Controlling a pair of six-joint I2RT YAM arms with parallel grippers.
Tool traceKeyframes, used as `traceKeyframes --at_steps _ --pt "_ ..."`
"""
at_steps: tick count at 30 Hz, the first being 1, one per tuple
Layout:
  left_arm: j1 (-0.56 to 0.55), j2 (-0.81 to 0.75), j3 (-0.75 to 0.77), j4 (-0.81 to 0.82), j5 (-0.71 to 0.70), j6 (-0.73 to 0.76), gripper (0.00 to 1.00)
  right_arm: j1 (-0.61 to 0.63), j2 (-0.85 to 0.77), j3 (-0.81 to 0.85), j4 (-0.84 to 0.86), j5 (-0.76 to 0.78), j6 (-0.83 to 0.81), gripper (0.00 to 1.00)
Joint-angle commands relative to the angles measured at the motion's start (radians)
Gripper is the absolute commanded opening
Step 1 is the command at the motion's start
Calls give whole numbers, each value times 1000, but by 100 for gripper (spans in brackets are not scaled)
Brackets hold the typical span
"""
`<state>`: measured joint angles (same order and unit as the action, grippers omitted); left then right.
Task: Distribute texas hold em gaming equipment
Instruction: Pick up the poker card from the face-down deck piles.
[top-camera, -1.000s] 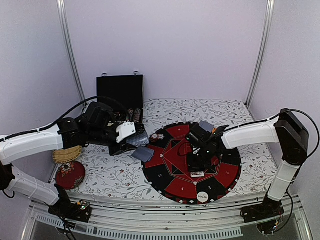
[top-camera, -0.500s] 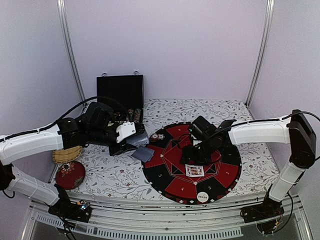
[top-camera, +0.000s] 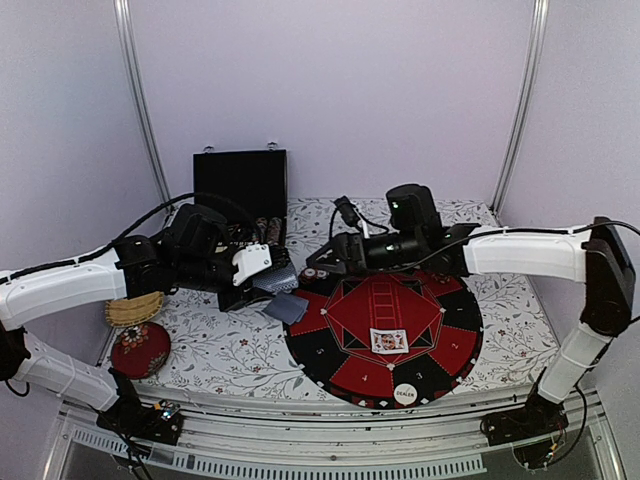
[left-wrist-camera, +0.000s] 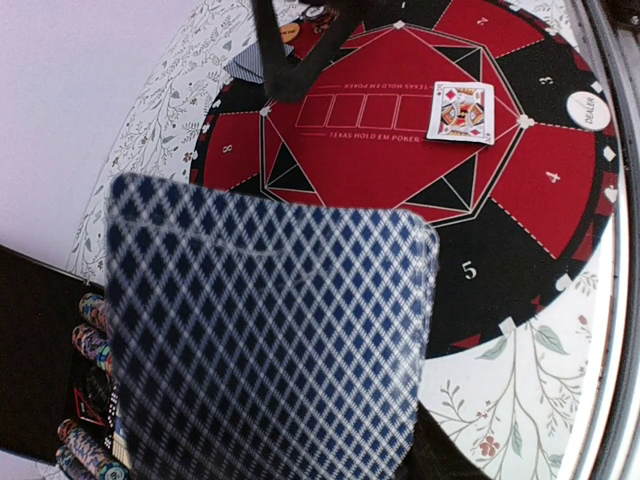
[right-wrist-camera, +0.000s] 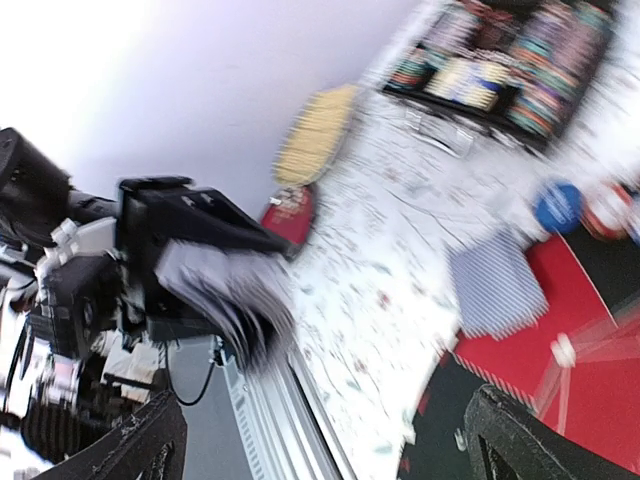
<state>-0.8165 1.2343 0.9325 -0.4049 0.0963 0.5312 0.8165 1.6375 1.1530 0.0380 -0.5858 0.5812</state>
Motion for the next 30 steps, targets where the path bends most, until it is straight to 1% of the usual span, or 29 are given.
traceKeyframes --at_steps 1,7,10,12,14,16,19,22,25,30 --pt "-12 -21 -8 20 8 9 47 39 137 118 193 -142 -89 99" --pt "-14 -23 -11 20 15 12 47 66 253 220 210 -140 -150 100" --pt "-15 -19 -11 19 14 11 47 82 303 266 201 -148 -172 97" --pt "-14 -18 -11 20 12 11 47 88 322 276 197 -123 -182 94" --pt "-16 -18 -11 20 11 10 47 87 331 282 172 -91 -180 89" --pt "-15 -18 -11 21 11 10 47 88 320 275 152 -61 -194 81" --pt "-15 -18 -12 23 13 10 47 87 262 233 137 7 -208 70" --pt "-14 -18 -12 23 14 10 47 85 206 186 126 60 -220 65" --pt "-14 -18 -12 23 13 10 46 85 176 162 104 83 -229 56" --pt "-15 -16 -12 23 11 10 46 84 157 155 70 63 -231 43"
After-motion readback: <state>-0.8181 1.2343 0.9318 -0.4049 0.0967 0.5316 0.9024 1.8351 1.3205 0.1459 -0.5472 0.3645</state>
